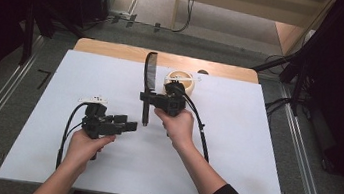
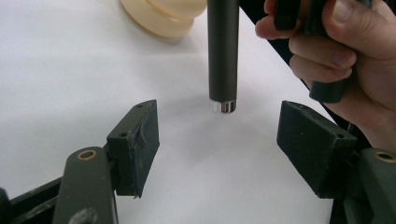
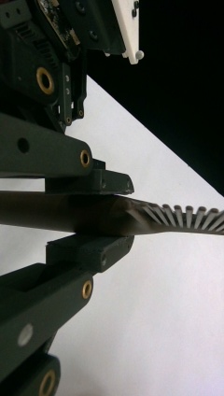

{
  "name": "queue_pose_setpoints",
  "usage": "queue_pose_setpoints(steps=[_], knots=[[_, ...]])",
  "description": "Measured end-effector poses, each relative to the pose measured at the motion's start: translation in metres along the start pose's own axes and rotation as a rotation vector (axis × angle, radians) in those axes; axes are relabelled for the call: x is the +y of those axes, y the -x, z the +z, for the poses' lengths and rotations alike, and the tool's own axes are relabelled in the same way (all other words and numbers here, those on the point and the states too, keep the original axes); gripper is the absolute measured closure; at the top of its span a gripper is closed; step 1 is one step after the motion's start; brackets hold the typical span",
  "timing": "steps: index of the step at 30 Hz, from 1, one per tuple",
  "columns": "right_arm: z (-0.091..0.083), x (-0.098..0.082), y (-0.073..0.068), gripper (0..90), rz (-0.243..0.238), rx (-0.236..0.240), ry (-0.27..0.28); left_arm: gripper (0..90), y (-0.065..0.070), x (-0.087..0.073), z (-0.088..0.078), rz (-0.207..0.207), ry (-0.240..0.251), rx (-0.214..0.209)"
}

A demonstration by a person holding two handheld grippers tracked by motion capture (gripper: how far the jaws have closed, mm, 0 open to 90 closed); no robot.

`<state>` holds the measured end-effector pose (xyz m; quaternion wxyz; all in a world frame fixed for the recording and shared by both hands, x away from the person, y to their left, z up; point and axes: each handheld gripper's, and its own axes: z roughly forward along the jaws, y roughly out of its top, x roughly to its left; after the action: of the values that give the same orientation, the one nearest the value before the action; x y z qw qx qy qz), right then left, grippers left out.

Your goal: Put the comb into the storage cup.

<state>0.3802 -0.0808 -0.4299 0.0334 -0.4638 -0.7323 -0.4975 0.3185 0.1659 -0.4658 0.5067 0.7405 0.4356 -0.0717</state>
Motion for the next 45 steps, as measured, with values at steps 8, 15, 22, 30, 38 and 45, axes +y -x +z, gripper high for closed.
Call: queue_pose_setpoints(steps=[8,15,22,30,38,45], knots=[[-0.007,-0.001,0.002,70.0,-0.021,-0.006,0.013,30.1,-0.007,-0.002,-0.006,0.025,-0.074,0.011],[-0.011,-0.002,0.003,70.0,-0.032,-0.011,0.023,30.1,-0.006,-0.004,-0.01,0.07,-0.126,0.05],[-0.012,-0.002,0.003,70.0,-0.05,-0.022,0.026,30.1,-0.007,-0.008,-0.015,0.107,-0.163,0.09],[-0.016,-0.001,0.004,70.0,-0.066,-0.043,0.039,30.1,-0.006,-0.011,-0.019,0.143,-0.184,0.128],[-0.021,0.0,0.007,70.0,-0.076,-0.065,0.058,30.1,-0.004,-0.012,-0.02,0.16,-0.198,0.138],[-0.029,0.001,0.012,70.0,-0.078,-0.084,0.075,30.1,-0.004,-0.014,-0.024,0.173,-0.204,0.151]])
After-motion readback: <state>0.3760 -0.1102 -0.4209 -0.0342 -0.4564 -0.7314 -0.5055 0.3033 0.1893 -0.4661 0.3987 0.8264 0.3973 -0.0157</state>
